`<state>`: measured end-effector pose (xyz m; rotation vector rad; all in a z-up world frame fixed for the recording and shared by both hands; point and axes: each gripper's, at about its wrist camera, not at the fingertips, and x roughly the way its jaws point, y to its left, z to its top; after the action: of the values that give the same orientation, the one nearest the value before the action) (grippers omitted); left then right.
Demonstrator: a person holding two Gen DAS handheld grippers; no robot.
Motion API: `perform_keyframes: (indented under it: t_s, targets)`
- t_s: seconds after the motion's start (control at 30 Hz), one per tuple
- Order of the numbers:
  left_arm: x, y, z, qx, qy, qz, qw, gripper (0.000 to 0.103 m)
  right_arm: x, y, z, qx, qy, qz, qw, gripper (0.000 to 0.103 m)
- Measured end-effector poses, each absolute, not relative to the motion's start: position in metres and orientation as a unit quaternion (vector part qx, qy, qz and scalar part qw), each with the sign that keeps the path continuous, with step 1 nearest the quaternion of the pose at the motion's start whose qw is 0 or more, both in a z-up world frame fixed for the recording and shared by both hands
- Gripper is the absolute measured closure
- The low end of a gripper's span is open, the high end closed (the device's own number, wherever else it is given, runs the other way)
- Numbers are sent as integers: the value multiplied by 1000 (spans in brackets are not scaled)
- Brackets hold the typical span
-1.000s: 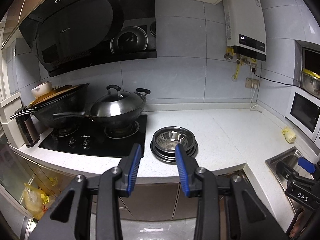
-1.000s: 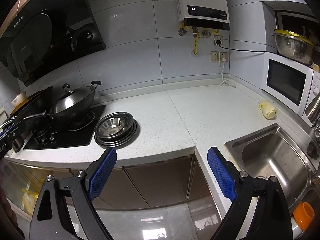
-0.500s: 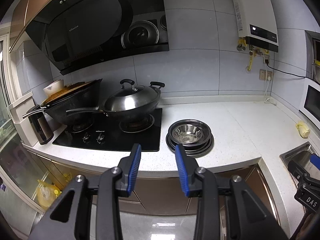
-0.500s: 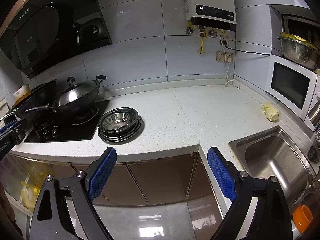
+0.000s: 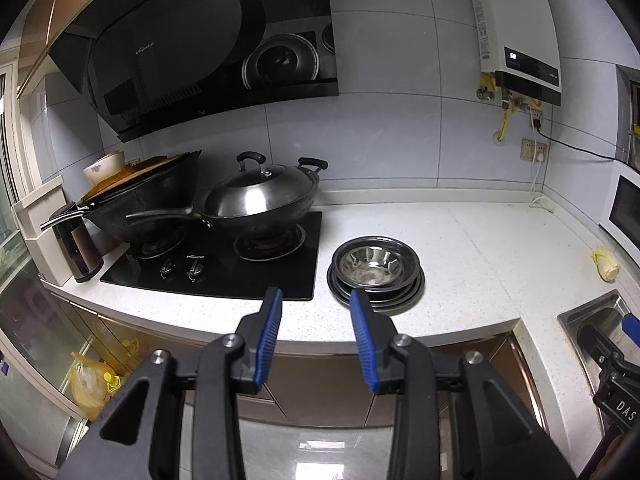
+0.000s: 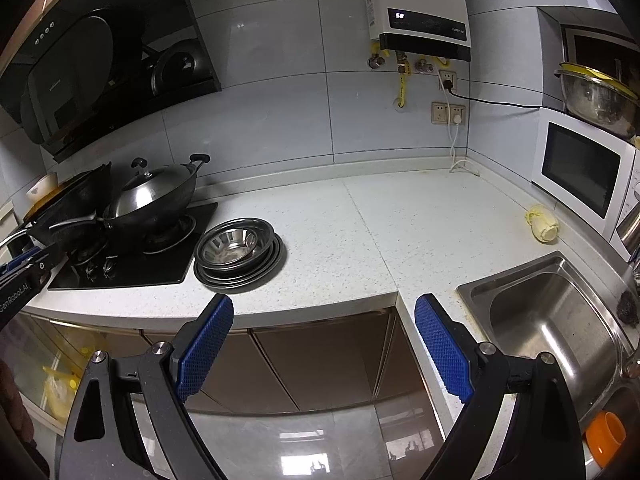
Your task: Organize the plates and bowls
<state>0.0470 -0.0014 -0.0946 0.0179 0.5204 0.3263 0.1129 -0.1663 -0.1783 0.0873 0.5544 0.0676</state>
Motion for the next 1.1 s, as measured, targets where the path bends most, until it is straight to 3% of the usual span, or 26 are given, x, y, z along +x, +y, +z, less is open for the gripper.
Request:
perform_keyframes:
  t_s: [1.1]
  targets:
    - [55,-1,-93,20,253,133,958,69,118,-182,-183,48,283,21,958,14]
